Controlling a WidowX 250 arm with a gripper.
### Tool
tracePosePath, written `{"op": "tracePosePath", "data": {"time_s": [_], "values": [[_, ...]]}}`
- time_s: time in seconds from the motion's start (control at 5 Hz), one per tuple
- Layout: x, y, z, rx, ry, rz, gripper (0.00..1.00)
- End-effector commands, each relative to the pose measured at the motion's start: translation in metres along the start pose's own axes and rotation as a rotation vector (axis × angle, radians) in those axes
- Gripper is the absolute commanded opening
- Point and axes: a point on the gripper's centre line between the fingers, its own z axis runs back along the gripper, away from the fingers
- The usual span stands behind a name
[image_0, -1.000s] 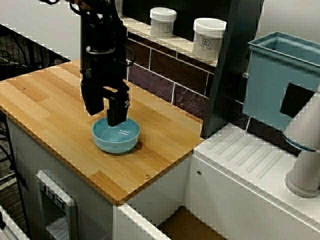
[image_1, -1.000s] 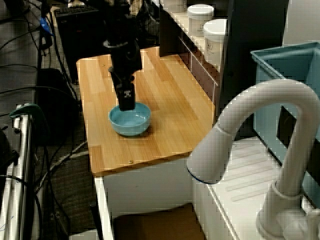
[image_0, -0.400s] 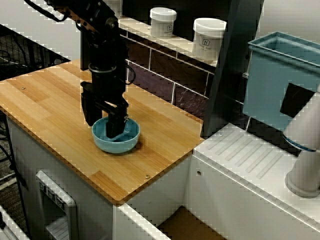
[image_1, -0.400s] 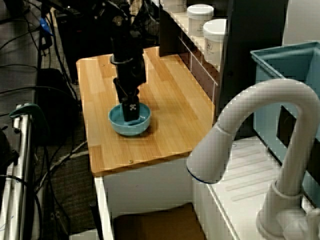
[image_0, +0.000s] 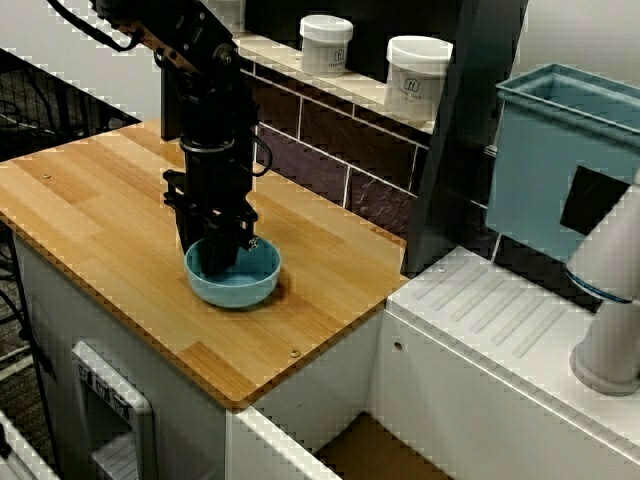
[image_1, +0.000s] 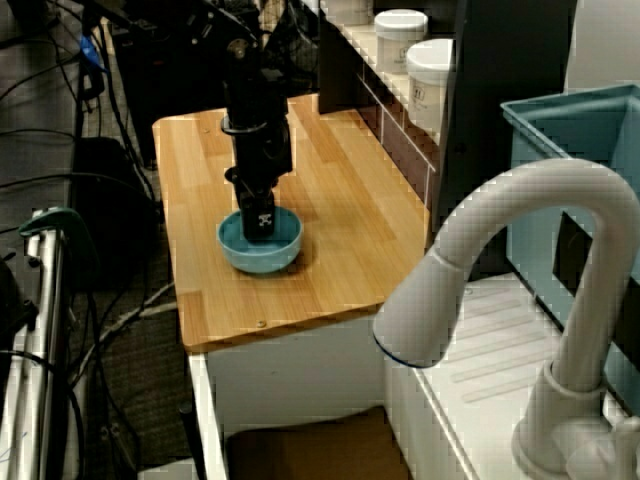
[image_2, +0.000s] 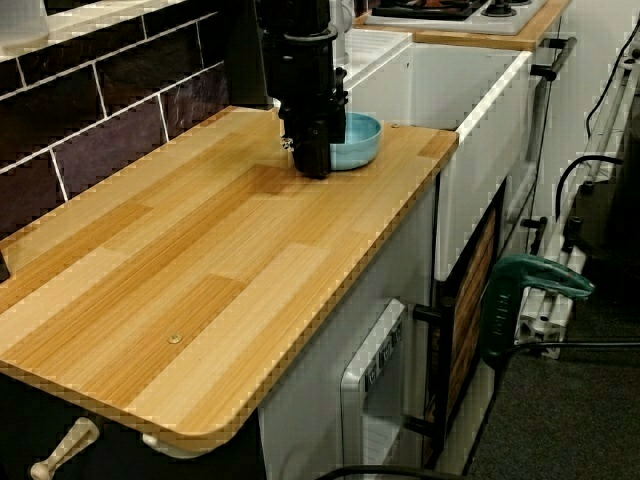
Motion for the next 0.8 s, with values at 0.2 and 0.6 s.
{"op": "tracePosePath", "data": {"time_s": [0.2,0.6], "values": [[0.004,0.013,0.04,-0.031,-0.043,0.003,0.0],[0.01,0.032,0.073,-0.059,-0.092,0.043,0.0]]}}
